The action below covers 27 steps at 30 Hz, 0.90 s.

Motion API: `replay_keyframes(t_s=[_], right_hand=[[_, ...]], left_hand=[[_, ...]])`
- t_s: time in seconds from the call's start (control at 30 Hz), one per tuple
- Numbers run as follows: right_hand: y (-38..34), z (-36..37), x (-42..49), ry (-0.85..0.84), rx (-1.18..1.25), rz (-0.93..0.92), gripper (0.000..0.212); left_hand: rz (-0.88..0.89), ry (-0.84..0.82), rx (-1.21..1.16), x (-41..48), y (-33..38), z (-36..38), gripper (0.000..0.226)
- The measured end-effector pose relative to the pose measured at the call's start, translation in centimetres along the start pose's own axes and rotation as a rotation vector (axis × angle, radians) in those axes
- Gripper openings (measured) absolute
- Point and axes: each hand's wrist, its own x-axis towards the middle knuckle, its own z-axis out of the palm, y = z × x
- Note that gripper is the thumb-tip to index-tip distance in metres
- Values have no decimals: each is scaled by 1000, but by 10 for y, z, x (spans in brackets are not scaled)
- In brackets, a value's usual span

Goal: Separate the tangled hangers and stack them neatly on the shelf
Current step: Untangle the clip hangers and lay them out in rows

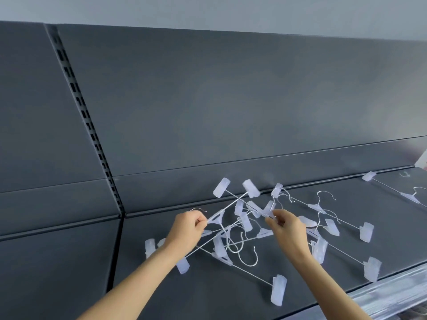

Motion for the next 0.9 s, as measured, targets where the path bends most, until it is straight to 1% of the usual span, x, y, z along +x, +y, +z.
replay_keyframes(t_s=[0.07, 0.2, 0.27, 0.33, 0.37, 0.4, 0.5, 0.57, 0.63, 0.73, 0.83, 0.9], right_hand=[[-4, 5, -2, -17, -8, -24, 30], [2, 6, -4, -13, -20, -41, 34], [9, 3, -5, -7, -76, -50, 30], [16, 1, -5, -23, -136, -83, 20], [19, 0, -4, -42, -164, -96, 14], [23, 0, -2, -65, -211, -106, 13], [34, -1, 2, -201, -432, -144, 22], [36, 0, 4, -295, -510, -165, 24], [30, 0, 5, -333, -498, -202, 22], [19, 0, 13, -284, -427, -276, 13], [11, 0, 20, -246, -398, -280, 18], [12, 2, 21, -248, -373, -276, 14]], left_hand=[[-14, -8, -10, 3, 6, 7, 21], [-150, -32, -68, 13, 8, 8, 23], [-218, -56, -101, 14, 6, 8, 26], [-271, -73, -119, 12, 5, 9, 27], [-281, -79, -124, 11, 5, 10, 27], [-285, -83, -130, 11, 5, 11, 28], [-290, -90, -124, 9, 2, 8, 29], [-304, -94, -124, 8, -1, 5, 29], [-307, -86, -119, 7, -2, 4, 27], [-259, -83, -58, 4, -1, 6, 22], [-258, -119, -105, 3, 1, 7, 21], [-297, -150, -168, 1, 2, 4, 21]])
